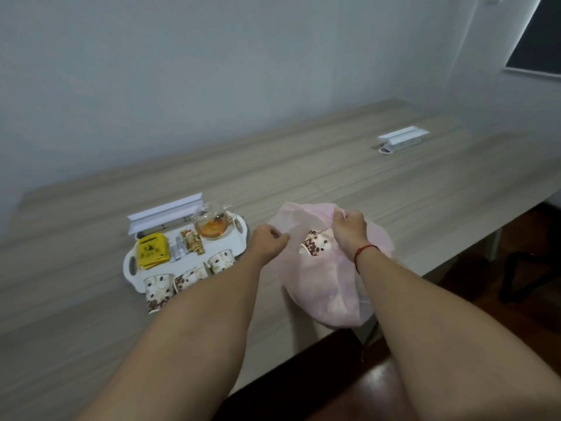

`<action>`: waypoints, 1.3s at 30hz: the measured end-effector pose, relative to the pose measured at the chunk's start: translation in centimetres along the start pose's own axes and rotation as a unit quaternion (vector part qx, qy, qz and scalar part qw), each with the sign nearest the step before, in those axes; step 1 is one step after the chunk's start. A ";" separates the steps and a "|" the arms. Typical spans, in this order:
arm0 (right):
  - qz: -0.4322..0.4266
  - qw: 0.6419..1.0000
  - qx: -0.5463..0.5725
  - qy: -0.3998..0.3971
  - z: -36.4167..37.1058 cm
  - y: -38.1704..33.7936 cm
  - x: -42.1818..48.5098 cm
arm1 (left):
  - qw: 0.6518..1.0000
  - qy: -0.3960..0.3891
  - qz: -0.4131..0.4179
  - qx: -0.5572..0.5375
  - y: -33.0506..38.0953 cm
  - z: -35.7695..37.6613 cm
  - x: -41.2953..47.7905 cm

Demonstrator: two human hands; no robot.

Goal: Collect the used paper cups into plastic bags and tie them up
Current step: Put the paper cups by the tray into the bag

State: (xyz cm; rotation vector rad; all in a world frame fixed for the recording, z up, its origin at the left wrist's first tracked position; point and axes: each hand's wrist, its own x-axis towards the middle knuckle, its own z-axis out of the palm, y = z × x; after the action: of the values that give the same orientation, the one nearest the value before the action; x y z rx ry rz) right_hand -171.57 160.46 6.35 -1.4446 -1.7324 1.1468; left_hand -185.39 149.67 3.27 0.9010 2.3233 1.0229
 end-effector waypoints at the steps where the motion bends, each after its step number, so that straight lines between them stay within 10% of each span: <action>1: 0.004 1.000 0.002 -0.006 0.7 0.0 -0.4 | 1.000 0.018 -0.015 0.006 -0.9 -1.3 0.2; 26: 0.049 0.994 -0.055 0.085 8.8 0.3 -2.5 | 0.975 -0.080 -0.133 0.162 -15.9 -5.0 7.8; 39: 0.054 0.995 -0.043 0.074 6.8 -1.2 -3.0 | 0.997 0.029 -0.035 -0.067 -6.7 -3.1 6.8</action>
State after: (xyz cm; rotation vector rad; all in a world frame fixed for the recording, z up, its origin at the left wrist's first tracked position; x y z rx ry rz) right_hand -177.31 155.85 4.62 -1.6504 -1.6361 1.0035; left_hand -194.51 149.64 -0.82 0.7413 2.2849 1.1737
